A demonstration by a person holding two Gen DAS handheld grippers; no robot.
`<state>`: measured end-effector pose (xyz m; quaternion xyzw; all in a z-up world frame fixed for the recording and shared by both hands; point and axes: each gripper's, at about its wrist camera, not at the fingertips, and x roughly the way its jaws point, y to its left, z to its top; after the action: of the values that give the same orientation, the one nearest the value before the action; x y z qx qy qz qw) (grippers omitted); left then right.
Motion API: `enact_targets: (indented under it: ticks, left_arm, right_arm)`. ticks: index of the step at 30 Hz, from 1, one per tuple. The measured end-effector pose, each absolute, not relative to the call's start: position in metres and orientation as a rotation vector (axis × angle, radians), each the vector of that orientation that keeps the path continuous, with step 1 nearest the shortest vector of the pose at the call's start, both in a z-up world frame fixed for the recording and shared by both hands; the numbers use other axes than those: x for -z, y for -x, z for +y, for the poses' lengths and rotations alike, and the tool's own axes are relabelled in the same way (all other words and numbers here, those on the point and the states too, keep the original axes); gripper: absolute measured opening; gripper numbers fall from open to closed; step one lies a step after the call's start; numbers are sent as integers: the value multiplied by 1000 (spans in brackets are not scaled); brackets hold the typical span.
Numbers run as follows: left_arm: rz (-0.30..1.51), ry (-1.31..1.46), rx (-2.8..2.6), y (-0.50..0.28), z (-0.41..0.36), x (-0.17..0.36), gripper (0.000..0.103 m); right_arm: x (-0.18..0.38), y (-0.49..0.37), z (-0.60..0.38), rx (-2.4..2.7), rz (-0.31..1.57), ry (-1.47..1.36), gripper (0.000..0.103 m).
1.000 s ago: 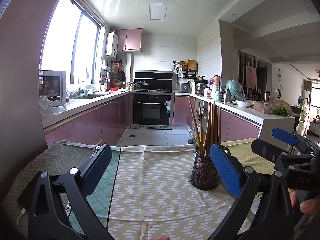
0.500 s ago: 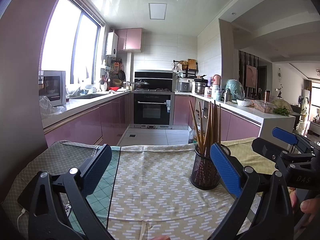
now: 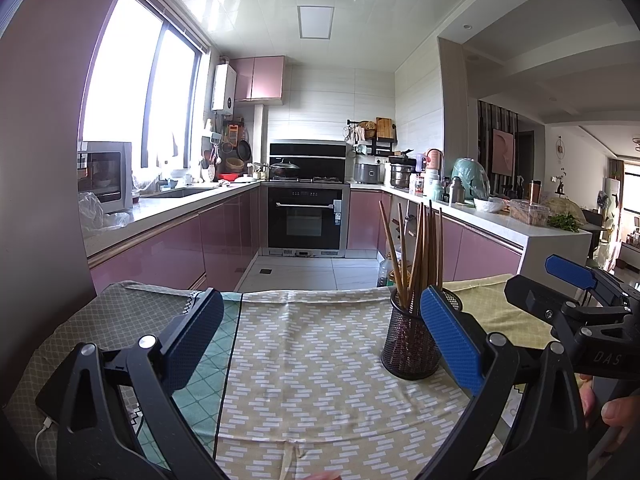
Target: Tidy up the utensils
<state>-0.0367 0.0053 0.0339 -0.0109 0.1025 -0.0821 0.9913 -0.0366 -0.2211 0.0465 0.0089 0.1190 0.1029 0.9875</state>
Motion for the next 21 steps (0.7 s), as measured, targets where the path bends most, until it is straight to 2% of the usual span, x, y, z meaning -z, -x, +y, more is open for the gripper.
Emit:
enact_targets:
  ticks: [21]
  left_arm:
    - [207,22,167,36,5,-34,97]
  right_arm:
    - [-45,36,-220,-209,240,-22,96]
